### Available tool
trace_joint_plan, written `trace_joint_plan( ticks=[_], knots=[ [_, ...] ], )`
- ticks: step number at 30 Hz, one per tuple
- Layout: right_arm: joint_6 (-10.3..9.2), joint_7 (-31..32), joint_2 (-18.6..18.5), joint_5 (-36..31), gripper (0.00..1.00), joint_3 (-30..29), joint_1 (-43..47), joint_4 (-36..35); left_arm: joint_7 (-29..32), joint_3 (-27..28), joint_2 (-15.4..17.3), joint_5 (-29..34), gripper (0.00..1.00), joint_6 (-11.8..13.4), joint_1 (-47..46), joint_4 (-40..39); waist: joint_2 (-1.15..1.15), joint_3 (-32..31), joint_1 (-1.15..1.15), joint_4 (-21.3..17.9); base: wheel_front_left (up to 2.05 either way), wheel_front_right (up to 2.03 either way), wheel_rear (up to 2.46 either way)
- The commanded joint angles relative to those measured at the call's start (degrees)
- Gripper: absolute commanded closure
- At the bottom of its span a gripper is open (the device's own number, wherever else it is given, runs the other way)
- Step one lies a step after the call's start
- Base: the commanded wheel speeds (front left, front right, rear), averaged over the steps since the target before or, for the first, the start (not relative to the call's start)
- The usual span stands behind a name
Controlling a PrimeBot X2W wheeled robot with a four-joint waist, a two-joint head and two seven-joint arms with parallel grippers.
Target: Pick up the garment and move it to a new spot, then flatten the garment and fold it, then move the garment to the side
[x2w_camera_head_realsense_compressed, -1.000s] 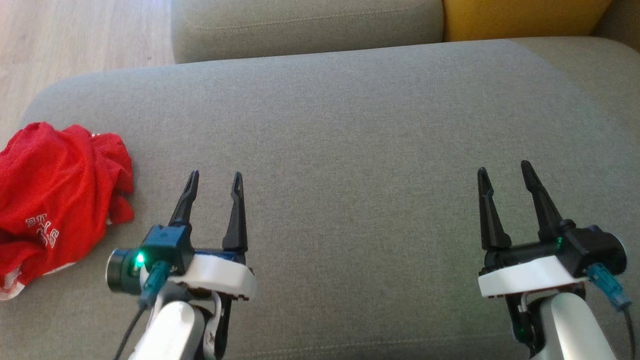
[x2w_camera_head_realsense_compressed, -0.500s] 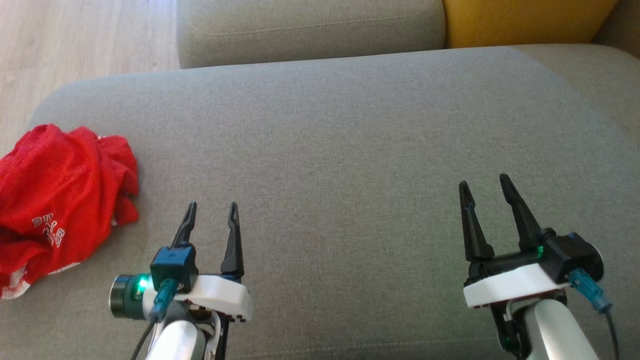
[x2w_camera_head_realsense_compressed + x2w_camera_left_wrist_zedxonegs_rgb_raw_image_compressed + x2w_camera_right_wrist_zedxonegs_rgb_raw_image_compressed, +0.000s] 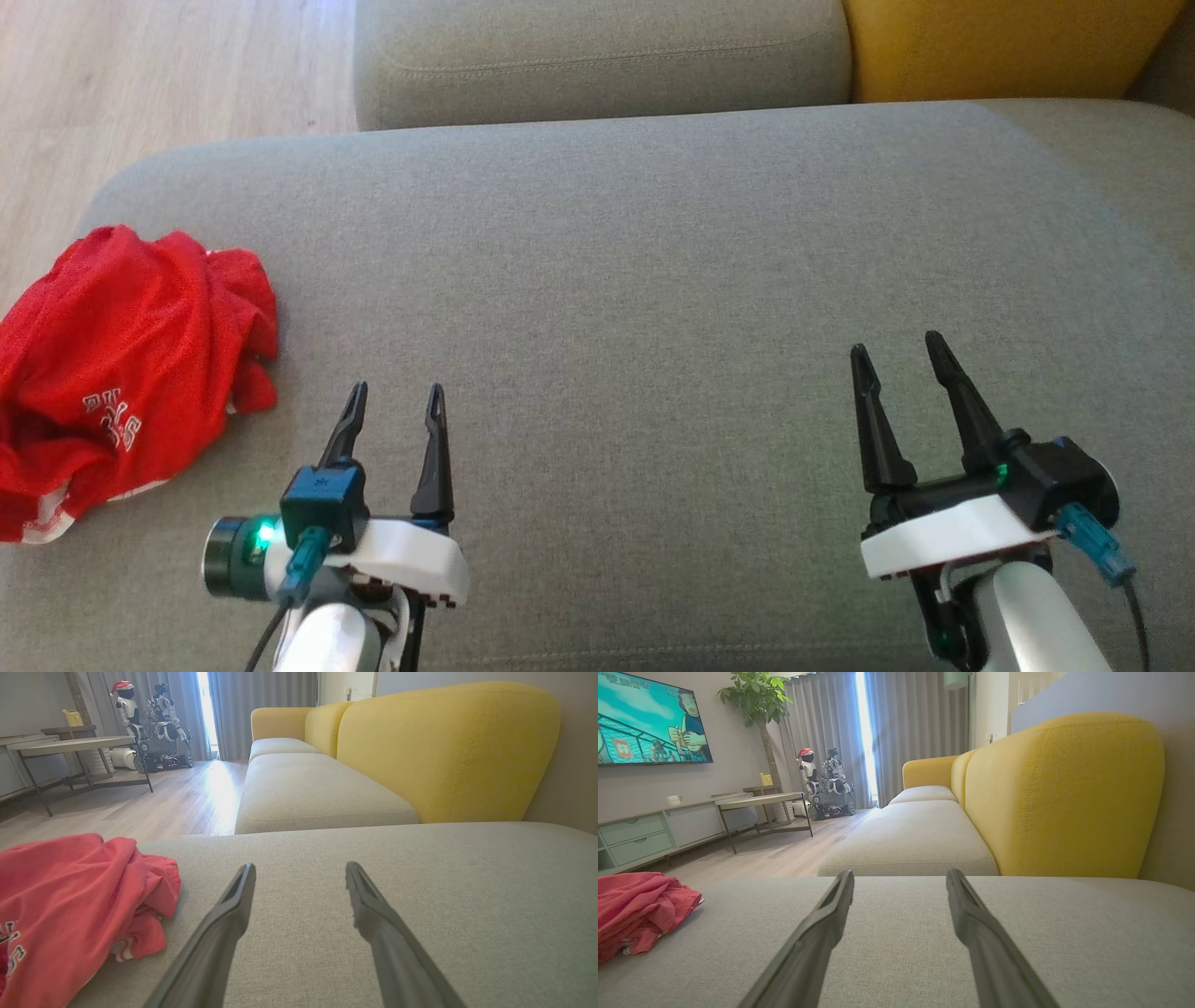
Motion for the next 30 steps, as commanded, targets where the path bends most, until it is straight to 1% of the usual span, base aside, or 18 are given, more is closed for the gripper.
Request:
trace_joint_plan(
  ticks=[1, 9, 19, 24, 30],
  knots=[
    [-0.04, -0.7, -0.4, 0.5, 0.0, 1.6, -2.0, -1.8, -0.7, 2.5, -0.2, 0.4, 0.0, -0.1, -1.5, -2.0, 0.0, 0.1, 0.0, 0.1, 0.0, 0.0, 0.0],
    [-0.04, -0.7, -0.4, 0.4, 0.0, 1.5, -2.3, -1.8, -0.7, 2.8, -0.3, 0.8, 0.0, -0.3, -1.5, -2.0, 0.0, 0.2, 0.0, -0.2, 0.0, 0.0, 0.0],
    [-0.04, -0.7, -0.4, 0.3, 0.0, 1.2, -2.4, -1.8, -0.7, 2.4, -0.3, 0.2, 0.0, 0.3, -2.1, -2.2, 0.0, 0.7, 0.0, -0.2, 0.0, 0.0, 0.0],
    [-0.04, -0.7, -0.4, 0.1, 0.0, 1.5, -2.2, -2.1, -0.7, 2.3, -0.3, 0.1, 0.0, 0.5, -2.5, -2.5, 0.0, 1.2, 0.0, 2.2, 0.0, 0.0, 0.0],
    [-0.04, -0.7, -0.4, -0.4, 0.0, 2.9, -2.2, -2.6, -0.7, 3.0, -0.3, 0.2, 0.0, 0.9, -2.6, -3.2, 0.0, 1.8, 0.0, 7.8, 0.0, 0.0, 0.0]
  ],
)
